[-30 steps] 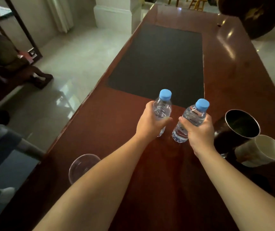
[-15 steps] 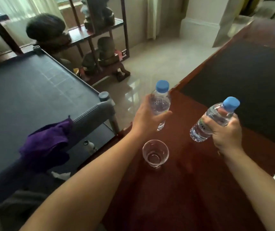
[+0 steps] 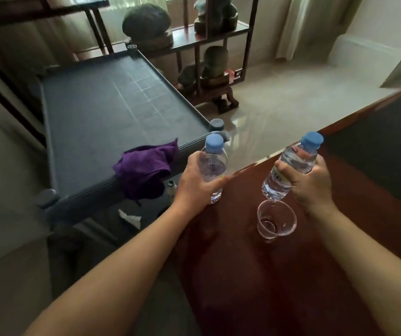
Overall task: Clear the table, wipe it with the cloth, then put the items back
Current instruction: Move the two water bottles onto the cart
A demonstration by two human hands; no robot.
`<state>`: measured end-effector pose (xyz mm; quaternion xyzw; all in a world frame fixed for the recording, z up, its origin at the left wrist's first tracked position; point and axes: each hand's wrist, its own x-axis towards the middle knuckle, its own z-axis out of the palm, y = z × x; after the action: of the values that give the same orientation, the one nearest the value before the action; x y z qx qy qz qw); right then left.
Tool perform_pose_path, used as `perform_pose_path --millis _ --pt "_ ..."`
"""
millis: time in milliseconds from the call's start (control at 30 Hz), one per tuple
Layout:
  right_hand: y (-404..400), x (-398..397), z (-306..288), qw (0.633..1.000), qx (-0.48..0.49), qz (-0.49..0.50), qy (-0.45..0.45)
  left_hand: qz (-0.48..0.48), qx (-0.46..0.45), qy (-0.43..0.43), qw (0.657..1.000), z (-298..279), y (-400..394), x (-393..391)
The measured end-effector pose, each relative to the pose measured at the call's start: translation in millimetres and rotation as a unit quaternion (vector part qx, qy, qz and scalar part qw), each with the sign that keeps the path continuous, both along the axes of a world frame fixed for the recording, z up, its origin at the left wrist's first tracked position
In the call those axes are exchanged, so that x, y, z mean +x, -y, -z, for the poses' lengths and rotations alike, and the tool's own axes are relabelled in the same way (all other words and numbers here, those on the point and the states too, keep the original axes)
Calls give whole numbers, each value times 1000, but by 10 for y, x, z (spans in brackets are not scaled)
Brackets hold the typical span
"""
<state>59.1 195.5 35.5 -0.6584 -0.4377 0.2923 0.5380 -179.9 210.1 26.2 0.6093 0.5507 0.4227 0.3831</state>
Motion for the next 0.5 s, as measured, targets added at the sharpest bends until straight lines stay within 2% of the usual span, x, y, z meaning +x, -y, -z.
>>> perform_pose_path --millis 500 --pt "-92 -684 82 997 -14 -75 -23 -62 -69 -3 996 486 503 -373"
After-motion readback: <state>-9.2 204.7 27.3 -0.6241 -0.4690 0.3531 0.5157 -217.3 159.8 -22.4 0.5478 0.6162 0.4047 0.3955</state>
